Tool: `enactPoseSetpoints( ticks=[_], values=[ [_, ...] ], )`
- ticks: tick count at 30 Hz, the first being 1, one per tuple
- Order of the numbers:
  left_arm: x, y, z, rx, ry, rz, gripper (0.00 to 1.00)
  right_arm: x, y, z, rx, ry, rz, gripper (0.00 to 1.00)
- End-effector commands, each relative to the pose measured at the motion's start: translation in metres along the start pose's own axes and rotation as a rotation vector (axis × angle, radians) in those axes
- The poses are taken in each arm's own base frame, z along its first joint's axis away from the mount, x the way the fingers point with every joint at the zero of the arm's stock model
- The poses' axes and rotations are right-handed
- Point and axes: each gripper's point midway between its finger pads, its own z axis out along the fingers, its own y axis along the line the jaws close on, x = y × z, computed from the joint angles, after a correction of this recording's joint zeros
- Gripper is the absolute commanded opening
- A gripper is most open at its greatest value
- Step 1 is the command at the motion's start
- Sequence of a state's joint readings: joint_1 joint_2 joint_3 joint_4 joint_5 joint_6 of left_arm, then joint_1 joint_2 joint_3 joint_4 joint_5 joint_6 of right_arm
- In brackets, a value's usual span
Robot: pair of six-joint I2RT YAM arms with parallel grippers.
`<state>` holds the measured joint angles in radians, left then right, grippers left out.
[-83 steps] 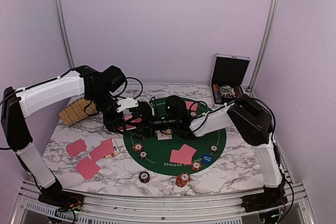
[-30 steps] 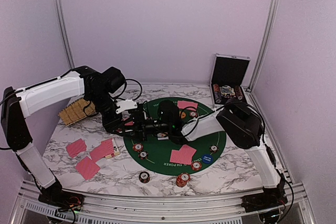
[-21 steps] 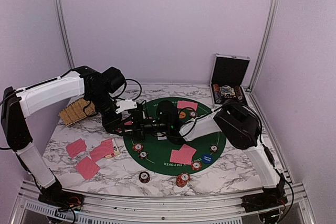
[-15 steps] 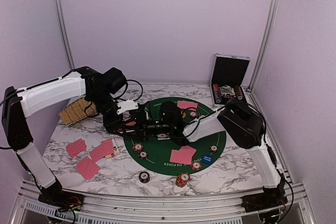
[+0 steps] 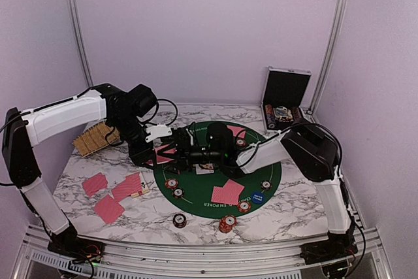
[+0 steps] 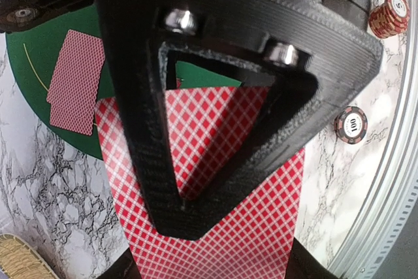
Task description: Distribute texas hold em gaming equipment
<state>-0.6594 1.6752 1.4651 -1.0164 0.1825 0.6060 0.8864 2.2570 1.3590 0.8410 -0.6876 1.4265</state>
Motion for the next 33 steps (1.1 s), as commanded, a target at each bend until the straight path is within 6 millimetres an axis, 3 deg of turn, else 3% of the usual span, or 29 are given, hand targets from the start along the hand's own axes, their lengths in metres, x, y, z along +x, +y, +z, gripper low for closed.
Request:
enactPoseSetpoints(
  ticks=[1, 8, 16, 30, 33],
  values=[
    [0.009, -0.013, -0.005, 0.037, 0.011, 0.011, 0.59, -0.025, -0.004, -0.015, 0.036, -0.083, 0.011, 0.32],
    [0.01, -0.012, -0.004, 0.033, 0.02, 0.007, 0.59, -0.023, 0.032, -0.02, -0.044, -0.053, -0.071, 0.31],
    [0.012, -0.011, -0.002, 0.033, 0.027, 0.005, 0.59, -0.016, 0.044, -0.026, -0.058, -0.034, -0.095, 0.31],
    [0.012, -0.01, -0.003, 0.024, 0.029, 0.005, 0.59, 0.003, 0.039, -0.027, -0.042, 0.028, -0.089, 0.21],
    [0.012, -0.009, -0.004, 0.023, 0.028, 0.004, 0.59, 0.007, 0.038, -0.027, -0.046, 0.037, -0.084, 0.15]
  ],
)
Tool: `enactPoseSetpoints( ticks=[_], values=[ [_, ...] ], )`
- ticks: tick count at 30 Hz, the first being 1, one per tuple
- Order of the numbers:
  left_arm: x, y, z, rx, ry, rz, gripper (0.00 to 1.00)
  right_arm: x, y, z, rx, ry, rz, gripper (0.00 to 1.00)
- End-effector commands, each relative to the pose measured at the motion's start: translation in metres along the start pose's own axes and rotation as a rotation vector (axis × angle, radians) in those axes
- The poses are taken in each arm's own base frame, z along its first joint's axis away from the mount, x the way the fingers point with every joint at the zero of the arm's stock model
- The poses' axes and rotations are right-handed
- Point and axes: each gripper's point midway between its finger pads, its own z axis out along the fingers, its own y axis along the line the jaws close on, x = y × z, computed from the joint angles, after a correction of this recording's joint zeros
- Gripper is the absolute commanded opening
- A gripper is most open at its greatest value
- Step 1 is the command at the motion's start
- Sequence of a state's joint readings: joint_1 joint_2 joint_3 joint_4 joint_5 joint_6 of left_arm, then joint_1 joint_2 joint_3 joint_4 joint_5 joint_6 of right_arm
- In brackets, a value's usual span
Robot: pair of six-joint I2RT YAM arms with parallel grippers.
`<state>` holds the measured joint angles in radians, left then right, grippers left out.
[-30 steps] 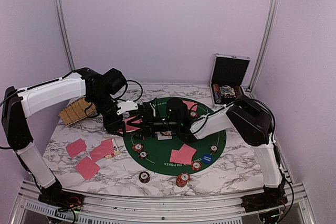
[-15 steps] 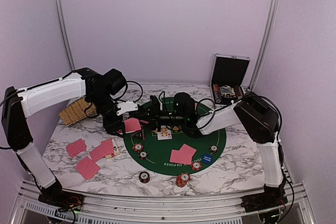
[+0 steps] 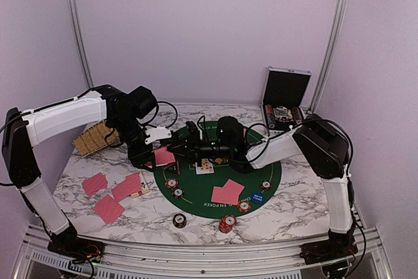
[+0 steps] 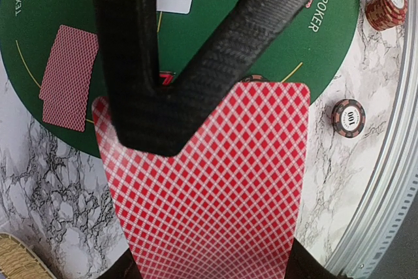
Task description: Distribute texas hold em gaming equipment
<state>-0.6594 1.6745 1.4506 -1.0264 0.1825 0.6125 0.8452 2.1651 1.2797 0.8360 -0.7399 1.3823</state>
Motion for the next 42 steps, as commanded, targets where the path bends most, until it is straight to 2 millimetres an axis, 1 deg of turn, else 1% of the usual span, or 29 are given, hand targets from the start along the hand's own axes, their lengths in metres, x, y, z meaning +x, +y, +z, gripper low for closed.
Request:
enactPoseSetpoints(
  ticks=[1, 3, 4, 9, 13, 16, 24, 28, 32, 34, 37, 39, 42],
  values=[
    [0.006, -0.006, -0.006, 0.011, 0.01, 0.002, 0.59, 0.01, 0.022, -0.001, -0.042, 0.031, -0.036, 0.11],
    [0.006, -0.006, -0.006, 0.009, 0.011, 0.001, 0.59, 0.011, 0.024, -0.002, -0.048, 0.038, -0.034, 0.02],
    [0.006, -0.005, -0.006, 0.009, 0.012, 0.002, 0.59, 0.012, 0.026, -0.002, -0.05, 0.04, -0.036, 0.0],
    [0.007, -0.003, -0.005, 0.0, 0.019, 0.002, 0.58, 0.009, 0.033, -0.011, -0.059, 0.031, -0.046, 0.0],
    [0.007, -0.003, -0.005, -0.002, 0.02, 0.002, 0.58, 0.003, 0.039, -0.025, -0.059, 0.027, -0.065, 0.0],
    [0.007, -0.003, -0.006, -0.004, 0.021, 0.002, 0.58, -0.005, 0.044, -0.038, -0.039, 0.016, -0.095, 0.0],
    [0.009, -0.002, -0.005, -0.009, 0.03, 0.001, 0.58, -0.02, 0.046, -0.072, 0.035, 0.0, -0.156, 0.0],
    [0.009, -0.002, -0.005, -0.011, 0.029, 0.003, 0.58, -0.02, 0.043, -0.079, 0.035, 0.011, -0.144, 0.0],
    [0.01, -0.001, -0.007, -0.019, 0.031, 0.003, 0.58, -0.024, 0.037, -0.088, 0.068, 0.012, -0.143, 0.0],
    [0.01, -0.002, -0.007, -0.021, 0.029, 0.004, 0.58, -0.029, 0.032, -0.097, 0.108, 0.007, -0.161, 0.0],
    [0.011, -0.002, -0.008, -0.022, 0.03, 0.001, 0.58, -0.045, 0.021, -0.114, 0.217, -0.023, -0.203, 0.0],
    [0.012, -0.002, -0.008, -0.022, 0.032, -0.002, 0.58, -0.059, 0.011, -0.127, 0.365, -0.047, -0.29, 0.0],
    [0.013, -0.002, -0.009, -0.026, 0.032, -0.002, 0.58, -0.08, 0.01, -0.143, 0.575, -0.065, -0.504, 0.0]
  ],
)
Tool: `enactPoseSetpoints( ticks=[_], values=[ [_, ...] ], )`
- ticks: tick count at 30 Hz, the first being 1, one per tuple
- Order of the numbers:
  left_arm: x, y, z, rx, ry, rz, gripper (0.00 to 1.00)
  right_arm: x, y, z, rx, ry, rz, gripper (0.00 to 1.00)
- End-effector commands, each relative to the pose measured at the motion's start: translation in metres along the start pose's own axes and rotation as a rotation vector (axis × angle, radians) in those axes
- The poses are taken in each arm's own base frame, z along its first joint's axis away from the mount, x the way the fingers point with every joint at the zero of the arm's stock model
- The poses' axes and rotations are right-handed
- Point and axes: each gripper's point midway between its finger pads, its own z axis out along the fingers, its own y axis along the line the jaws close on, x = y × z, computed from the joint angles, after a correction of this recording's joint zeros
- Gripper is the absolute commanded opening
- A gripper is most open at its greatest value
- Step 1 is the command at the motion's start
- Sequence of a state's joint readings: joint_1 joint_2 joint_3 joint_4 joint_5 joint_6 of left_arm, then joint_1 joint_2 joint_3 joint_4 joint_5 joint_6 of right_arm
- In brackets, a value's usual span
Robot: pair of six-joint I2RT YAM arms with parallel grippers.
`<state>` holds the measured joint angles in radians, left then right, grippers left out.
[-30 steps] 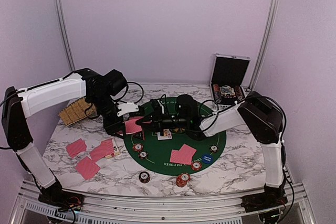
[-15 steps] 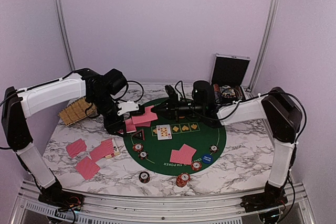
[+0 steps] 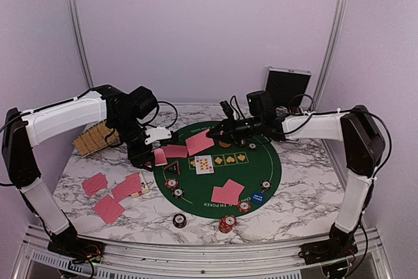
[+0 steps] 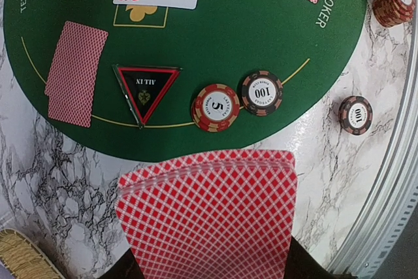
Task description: Distribute texas hold em gaming equipment
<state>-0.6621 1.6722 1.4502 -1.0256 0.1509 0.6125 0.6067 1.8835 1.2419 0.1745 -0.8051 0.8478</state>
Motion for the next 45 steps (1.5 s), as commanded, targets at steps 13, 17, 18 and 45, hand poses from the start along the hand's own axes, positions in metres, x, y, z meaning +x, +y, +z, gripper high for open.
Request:
enactPoseSetpoints(
  ticks=[13, 17, 18, 45],
  values=[
    [0.016, -0.001, -0.004, 0.009, 0.027, -0.04, 0.57, -0.037, -0.003, -0.02, 0.937, -0.039, -1.379, 0.0],
    [0.016, 0.001, -0.009, 0.001, 0.014, -0.045, 0.57, -0.036, -0.018, -0.014, 1.008, -0.015, -1.502, 0.0],
    [0.016, 0.002, -0.01, 0.0, 0.013, -0.047, 0.57, -0.037, -0.023, -0.016, 1.037, -0.016, -1.518, 0.0],
    [0.019, 0.003, -0.01, 0.013, 0.005, -0.072, 0.56, 0.025, -0.094, 0.025, 0.911, 0.198, -1.601, 0.0]
  ],
)
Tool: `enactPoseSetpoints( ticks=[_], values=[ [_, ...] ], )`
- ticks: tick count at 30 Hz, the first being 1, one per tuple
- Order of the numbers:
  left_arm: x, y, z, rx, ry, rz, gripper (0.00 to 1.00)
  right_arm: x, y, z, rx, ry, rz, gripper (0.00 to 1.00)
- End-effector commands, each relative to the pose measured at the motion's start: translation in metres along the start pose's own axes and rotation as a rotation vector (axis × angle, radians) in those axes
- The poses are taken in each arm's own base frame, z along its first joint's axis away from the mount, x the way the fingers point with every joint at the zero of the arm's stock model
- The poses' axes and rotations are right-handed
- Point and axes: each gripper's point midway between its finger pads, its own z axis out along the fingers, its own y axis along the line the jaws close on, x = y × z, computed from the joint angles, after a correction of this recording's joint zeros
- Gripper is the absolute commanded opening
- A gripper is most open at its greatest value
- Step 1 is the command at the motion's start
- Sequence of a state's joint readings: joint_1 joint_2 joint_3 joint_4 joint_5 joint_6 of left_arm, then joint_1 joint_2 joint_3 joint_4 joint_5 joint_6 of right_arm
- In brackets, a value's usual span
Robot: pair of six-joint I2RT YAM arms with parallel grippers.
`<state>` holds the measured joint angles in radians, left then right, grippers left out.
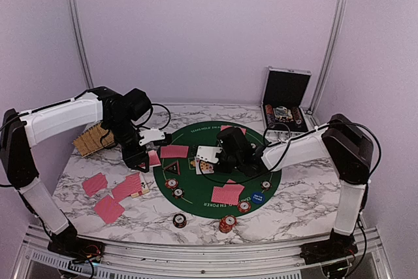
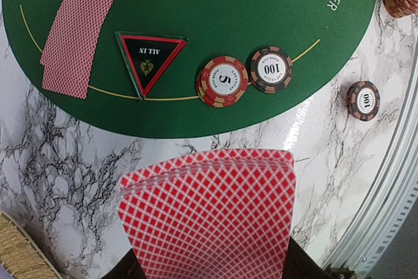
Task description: Distribute texas hold em gaming equipment
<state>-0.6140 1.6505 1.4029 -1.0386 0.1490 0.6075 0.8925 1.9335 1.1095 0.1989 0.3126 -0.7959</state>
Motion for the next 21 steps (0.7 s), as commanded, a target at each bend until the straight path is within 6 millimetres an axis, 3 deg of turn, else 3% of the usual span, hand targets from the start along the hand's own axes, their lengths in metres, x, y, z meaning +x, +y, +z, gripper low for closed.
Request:
enactPoseSetpoints(
  ticks=[1, 7, 15, 21],
  values=[
    [-0.003, -0.002, -0.013, 0.006, -0.028, -0.014, 0.56, -0.012, 0.017, 0.0, -0.074, -0.036, 0.029, 0.0],
    [-0.003, -0.001, -0.013, 0.0, -0.024, -0.014, 0.56, -0.008, 0.038, 0.002, -0.153, -0.019, 0.008, 0.0],
    [-0.004, -0.001, -0.013, 0.001, -0.027, -0.015, 0.56, 0.0, 0.059, 0.005, -0.244, 0.018, -0.007, 0.21],
    [-0.005, -0.001, -0.013, 0.002, -0.027, -0.017, 0.56, 0.003, 0.064, 0.002, -0.277, 0.031, -0.009, 0.39]
  ],
)
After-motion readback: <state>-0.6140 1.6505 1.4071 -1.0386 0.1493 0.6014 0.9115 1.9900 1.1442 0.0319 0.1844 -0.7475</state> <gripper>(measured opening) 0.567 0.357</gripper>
